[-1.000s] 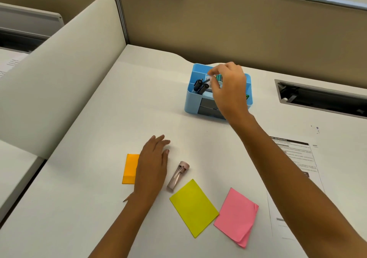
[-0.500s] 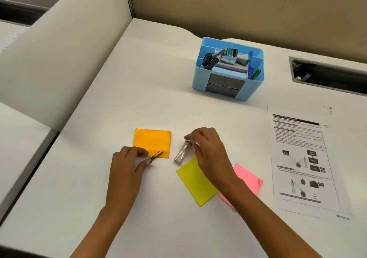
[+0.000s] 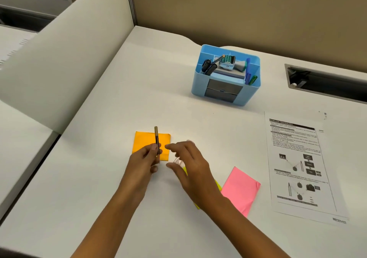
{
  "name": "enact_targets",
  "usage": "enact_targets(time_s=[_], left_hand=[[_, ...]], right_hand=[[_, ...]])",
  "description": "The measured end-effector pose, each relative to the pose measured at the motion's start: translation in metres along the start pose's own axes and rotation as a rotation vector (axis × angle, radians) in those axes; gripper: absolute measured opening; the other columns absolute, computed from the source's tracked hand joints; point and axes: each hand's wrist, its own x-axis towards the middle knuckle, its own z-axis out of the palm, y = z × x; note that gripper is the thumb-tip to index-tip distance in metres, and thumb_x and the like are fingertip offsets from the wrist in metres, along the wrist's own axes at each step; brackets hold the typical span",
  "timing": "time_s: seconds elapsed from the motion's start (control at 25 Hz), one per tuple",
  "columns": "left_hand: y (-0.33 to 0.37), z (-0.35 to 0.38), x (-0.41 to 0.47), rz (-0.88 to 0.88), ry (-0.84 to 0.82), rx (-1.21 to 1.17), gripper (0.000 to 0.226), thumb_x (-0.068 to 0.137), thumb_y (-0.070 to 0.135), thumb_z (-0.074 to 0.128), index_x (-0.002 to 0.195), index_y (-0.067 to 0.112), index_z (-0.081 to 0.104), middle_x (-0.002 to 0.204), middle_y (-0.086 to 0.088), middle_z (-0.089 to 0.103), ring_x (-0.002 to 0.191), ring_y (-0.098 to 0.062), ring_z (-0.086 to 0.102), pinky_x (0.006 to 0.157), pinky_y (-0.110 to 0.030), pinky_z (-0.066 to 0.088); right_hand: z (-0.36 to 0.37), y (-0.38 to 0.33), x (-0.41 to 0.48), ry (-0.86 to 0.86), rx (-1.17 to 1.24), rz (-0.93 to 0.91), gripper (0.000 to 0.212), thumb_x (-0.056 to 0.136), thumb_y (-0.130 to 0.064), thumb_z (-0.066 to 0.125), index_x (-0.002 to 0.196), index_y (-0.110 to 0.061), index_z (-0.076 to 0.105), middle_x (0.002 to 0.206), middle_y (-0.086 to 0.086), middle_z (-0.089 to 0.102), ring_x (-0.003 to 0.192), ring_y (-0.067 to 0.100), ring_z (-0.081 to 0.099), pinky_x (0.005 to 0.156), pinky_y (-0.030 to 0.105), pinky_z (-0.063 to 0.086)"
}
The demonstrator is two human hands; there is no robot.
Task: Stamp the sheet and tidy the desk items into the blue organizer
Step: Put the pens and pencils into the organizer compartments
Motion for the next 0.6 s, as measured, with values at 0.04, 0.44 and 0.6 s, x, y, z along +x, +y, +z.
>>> enact_targets(time_s=[0.04,0.44,0.6], left_hand=[[0.005,0.007,0.000,-0.058,-0.054,-0.147,0.019,0.097,0.021,0.048,0.091,0.014,0.064,0.077,-0.002,0.054,0.070,-0.014,0.048,0.060,-0.023,0.041],[0.036,0.047,0.015,-0.021,-0.184,-0.317,0.014,0.095,0.017,0.051,0.096,0.013,0.064,0.082,0.002,0.070,0.071,-0.008,0.067,0.061,-0.021,0.050],[0.030,0.050,0.033,0.260,-0.119,0.127,0.022,0.096,0.017,0.050,0.111,0.022,0.064,0.105,0.008,0.071,0.098,-0.007,0.065,0.081,-0.023,0.049]], right_hand=[[-0.001,-0.002,0.001,0.009,0.002,-0.020,0.031,0.085,-0.009,0.067,0.115,-0.010,0.059,0.105,0.005,0.056,0.095,0.014,0.052,0.084,0.014,0.040],[-0.027,0.011,0.033,0.229,-0.095,-0.065,0.012,0.085,0.006,0.063,0.092,-0.003,0.068,0.093,0.008,0.063,0.087,0.018,0.061,0.077,0.019,0.048],[-0.049,0.016,0.062,0.467,-0.151,-0.038,0.014,0.081,0.008,0.065,0.089,-0.003,0.069,0.089,0.008,0.067,0.086,0.019,0.063,0.079,0.017,0.046]])
